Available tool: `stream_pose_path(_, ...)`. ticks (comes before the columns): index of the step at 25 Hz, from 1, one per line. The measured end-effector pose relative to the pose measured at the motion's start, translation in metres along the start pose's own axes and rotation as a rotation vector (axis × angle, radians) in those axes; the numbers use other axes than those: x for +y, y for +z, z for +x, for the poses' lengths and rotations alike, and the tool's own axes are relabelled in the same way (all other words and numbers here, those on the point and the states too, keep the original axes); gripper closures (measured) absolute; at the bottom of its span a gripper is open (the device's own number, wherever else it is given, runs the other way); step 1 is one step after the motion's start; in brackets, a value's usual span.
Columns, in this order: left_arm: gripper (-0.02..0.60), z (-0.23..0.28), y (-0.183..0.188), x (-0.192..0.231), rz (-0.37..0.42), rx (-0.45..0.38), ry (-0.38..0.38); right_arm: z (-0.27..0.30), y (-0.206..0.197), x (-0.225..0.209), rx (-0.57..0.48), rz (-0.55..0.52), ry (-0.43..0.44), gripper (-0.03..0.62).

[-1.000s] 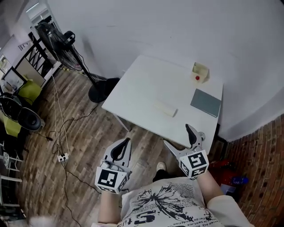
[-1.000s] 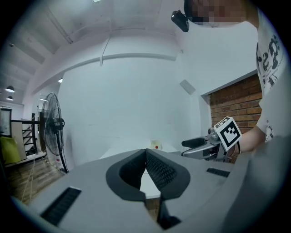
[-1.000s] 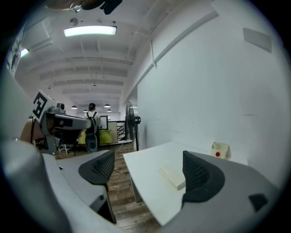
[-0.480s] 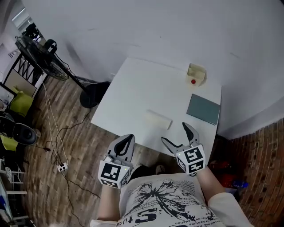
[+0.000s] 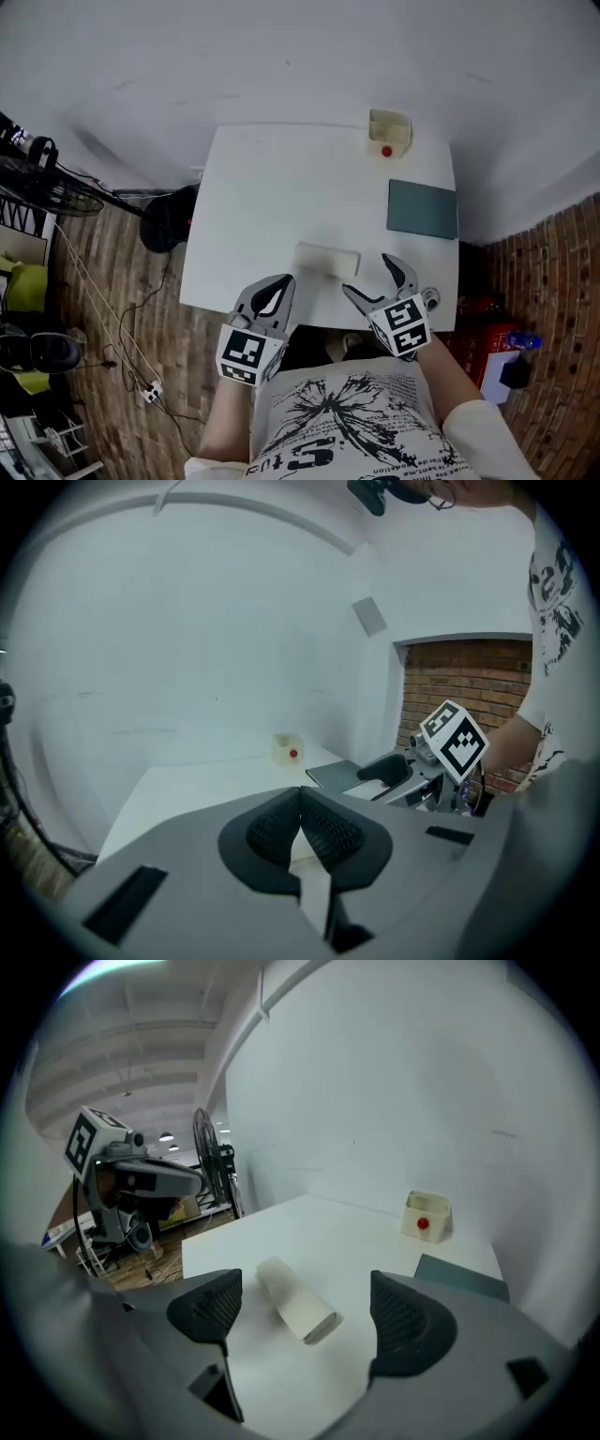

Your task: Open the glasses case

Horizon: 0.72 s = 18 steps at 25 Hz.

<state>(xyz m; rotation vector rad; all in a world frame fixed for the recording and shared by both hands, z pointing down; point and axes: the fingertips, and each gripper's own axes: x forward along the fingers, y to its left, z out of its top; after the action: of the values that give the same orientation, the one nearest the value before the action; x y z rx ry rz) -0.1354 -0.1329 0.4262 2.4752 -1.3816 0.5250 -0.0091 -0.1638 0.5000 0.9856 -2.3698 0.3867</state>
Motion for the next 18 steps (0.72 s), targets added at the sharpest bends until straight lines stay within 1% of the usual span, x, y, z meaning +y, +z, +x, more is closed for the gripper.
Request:
stream_pose_path(4, 0.569, 0.025, -0.03, 0.013, -0.005, 0.072, -0.109, 0.027, -0.027, 0.004, 0.098, 0.034, -0.049, 0.16)
stream_pose_path(7, 0.568, 0.045, -0.059, 0.02, -0.001, 0.137, -0.168, 0.048, -0.04, 0.002, 0.143, 0.059, -0.083, 0.161)
stream_pose_path(10, 0.568, 0.066, -0.091, 0.024, 0.006, 0.207, -0.211, 0.064, -0.048, -0.004, 0.164, 0.075, -0.119, 0.163)
stream_pose_path(12, 0.568, 0.076, -0.107, 0.025, -0.007, 0.242, -0.241, 0.073, -0.053, -0.004, 0.18, 0.08, -0.13, 0.168)
stream_pose_path(15, 0.568, 0.086, -0.122, 0.027, -0.041, 0.274, -0.278, 0.084, -0.067, -0.003, 0.212, 0.075, -0.135, 0.168)
stream_pose_path(18, 0.568, 0.097, -0.137, 0.033, -0.068, 0.306, -0.287, 0.094, -0.073, -0.003, 0.239, 0.07, -0.145, 0.174)
